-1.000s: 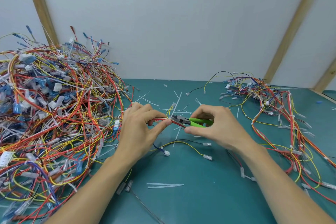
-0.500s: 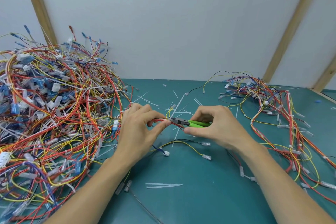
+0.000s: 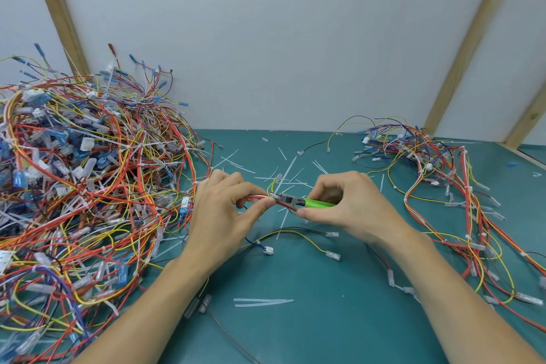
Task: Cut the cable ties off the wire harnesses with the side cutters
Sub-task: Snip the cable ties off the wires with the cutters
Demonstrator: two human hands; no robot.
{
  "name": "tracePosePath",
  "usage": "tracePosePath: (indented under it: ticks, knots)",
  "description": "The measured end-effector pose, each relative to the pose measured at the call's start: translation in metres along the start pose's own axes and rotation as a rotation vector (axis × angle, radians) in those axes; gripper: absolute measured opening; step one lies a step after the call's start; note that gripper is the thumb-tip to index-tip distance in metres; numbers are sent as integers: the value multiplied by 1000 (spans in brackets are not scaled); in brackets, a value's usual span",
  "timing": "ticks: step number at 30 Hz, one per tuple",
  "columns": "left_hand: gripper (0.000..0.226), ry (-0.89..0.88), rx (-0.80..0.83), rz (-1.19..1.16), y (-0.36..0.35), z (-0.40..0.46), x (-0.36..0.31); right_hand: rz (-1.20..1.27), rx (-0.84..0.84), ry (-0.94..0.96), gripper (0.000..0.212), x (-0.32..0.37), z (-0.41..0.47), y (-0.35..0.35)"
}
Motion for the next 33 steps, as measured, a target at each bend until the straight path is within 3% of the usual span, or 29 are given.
tracePosePath:
  ticks: [7,12,16,26,33]
  knots:
    - [24,8,-15,2,2,1,-1,28,-2,3,27,0,-1,-1]
    - [23,37,-28,-10,3,2,2,99,-173,-14,29,-1,1,3]
    - [21,49,-17,-13,2,2,2,195,-229,-110,17,-15,4,4]
    - [25,69,-56,-55,7,2,2,205,-153,-250,10,-34,6,-4]
    - [27,41,-184,46,24,3,-3,242,98,-285,23,-38,4,-24]
Point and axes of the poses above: each hand's wrist, its own z-axis towards the middle knuckle, its own y-axis out of the back of the hand, x = y × z, the point moved 8 cm from there along z, towards the middle knuckle, and after that the axes turned 3 degrees about z, right-handed, at the moved point
